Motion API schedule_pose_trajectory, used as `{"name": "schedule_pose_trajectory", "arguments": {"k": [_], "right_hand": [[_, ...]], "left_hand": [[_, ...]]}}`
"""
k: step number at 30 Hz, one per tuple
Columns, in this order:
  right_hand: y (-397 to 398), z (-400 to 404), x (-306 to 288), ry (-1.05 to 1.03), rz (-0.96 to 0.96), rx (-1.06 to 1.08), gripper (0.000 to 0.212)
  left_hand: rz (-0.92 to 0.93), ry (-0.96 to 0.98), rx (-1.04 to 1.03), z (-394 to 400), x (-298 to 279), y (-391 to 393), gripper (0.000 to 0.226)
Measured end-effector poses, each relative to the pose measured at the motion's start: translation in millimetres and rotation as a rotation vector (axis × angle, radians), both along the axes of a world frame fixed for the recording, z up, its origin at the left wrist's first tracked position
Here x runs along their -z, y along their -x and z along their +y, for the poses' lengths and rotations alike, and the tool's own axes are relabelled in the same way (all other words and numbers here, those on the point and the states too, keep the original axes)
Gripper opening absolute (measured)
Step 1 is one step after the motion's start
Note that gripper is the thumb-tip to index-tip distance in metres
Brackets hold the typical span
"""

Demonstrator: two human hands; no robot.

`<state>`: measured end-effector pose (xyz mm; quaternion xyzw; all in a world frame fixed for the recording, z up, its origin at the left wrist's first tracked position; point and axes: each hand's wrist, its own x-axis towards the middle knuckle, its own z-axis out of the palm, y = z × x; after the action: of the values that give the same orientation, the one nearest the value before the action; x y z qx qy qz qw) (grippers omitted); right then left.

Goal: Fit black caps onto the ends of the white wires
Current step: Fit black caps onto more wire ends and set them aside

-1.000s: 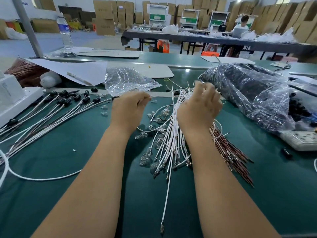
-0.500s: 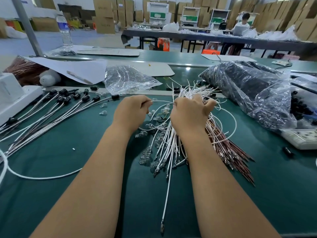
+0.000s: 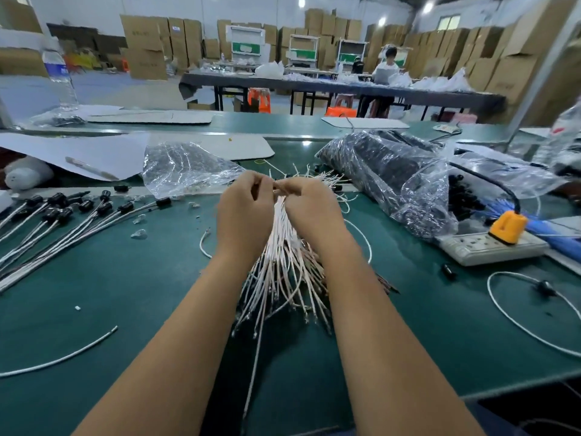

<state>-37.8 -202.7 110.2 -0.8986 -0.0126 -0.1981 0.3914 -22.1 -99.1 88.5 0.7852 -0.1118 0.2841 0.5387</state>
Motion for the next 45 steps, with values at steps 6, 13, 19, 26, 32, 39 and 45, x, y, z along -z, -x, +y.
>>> {"name": "schedule_pose_trajectory", "arguments": {"k": [6,13,19,26,32,39,45], "right_hand": [[8.7,-95.7,-17.6,-0.078,-0.133,0.333,0.048],[-0.5,-210.5,-2.4,-0.128,0.098,0.797,0.031],[-26.7,-216.5,7.7,-0.741,0.359,0.371,0.025],[-63.9,-202.2,-5.4,0.212,0.286,0.229,0.038],[-75.2,-242.2,12.2,0.31,0.233,0.524,0.071],[-79.9,-241.2,14.3,0.378,0.452,0.645,0.067],[-83.5,-197.0,26.0,0.567,0.59,0.43,0.071]], "left_hand": [[0.032,-0.107,0.217,-57.1,-6.7,-4.4,0.024],[0.084,-0.215,0.406,-124.3,-2.4,-22.1,0.022],[0.131,-0.277,0.43,-158.4,6.8,-34.3,0.018],[-0.043,-0.181,0.649,-172.8,19.1,-39.7,0.015],[0.142,-0.657,0.42,-175.3,35.8,-49.5,0.013],[0.225,-0.673,0.382,-173.9,33.4,-51.8,0.018],[0.271,-0.688,0.311,-171.1,30.5,-53.1,0.013]]}}
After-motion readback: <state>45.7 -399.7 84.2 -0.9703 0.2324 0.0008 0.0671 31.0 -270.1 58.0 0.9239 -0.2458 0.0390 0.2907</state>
